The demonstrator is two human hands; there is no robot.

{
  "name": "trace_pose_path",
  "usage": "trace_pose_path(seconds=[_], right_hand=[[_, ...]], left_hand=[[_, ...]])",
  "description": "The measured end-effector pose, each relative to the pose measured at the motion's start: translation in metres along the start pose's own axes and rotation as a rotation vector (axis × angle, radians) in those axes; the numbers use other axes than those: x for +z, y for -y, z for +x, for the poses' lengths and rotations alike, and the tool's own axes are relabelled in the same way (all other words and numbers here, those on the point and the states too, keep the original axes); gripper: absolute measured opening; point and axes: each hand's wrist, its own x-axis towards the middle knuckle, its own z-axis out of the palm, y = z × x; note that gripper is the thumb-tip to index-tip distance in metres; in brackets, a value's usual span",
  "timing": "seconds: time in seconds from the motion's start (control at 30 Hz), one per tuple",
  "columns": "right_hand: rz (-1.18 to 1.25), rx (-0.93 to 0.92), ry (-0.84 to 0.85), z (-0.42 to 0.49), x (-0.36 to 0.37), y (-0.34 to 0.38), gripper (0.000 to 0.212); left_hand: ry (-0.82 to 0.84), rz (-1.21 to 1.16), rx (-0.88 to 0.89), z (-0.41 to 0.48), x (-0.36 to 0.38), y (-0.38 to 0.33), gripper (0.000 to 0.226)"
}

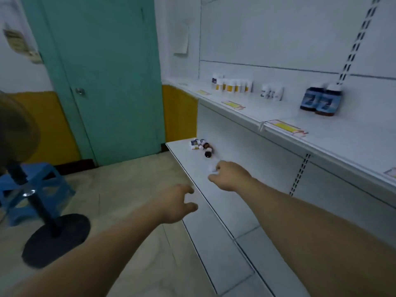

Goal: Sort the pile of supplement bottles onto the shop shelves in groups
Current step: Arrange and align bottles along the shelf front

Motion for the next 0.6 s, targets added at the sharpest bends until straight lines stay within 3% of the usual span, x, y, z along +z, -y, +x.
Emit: trace_pose_path(seconds=[0.13,0.6], right_hand=[[0.041,0.176,0.107,0.051,0.038,-0.016,0.06],[0.177,0.547,0.129,0.256,0.121,-0.084,0.062]], left_hand=[[0.116,0.021,0.014,0.072,0.002,0.039,0.054],[0.403,0.112,0.122,0.351,0.017,0.12,0.056]])
